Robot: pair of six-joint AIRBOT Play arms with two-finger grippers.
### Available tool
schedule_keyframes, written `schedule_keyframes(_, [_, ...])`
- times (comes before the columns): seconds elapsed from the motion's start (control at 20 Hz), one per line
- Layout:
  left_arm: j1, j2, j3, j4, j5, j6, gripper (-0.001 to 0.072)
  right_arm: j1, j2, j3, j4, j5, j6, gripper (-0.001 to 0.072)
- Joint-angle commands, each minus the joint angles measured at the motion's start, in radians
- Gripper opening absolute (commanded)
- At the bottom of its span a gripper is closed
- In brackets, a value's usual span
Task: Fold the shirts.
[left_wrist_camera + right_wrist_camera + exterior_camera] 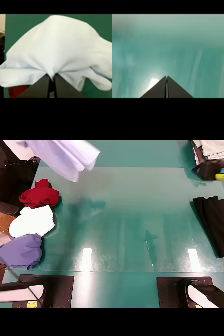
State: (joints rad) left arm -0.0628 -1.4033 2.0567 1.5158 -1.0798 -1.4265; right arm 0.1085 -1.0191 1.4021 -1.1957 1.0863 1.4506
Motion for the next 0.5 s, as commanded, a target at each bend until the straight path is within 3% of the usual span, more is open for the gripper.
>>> schedule_keyframes(0.0, [-0.123,0.204,0.001,-0.009,-0.138,0.021,0.0025,-0.063,0.072,0.001,0.051,-0.074,-0.001,0.0015])
schedule_keyframes(0.2, [-0.289,0.222,-0.081,-0.083,-0.314,0.009,0.0026,-0.119,0.106,0.000,0.105,-0.051,-0.001,0.0015])
schedule_keyframes(0.45, [-0.435,0.165,-0.399,-0.214,-0.250,0.023,0.0027,-0.123,0.110,0.000,0.104,0.029,-0.001,0.0015])
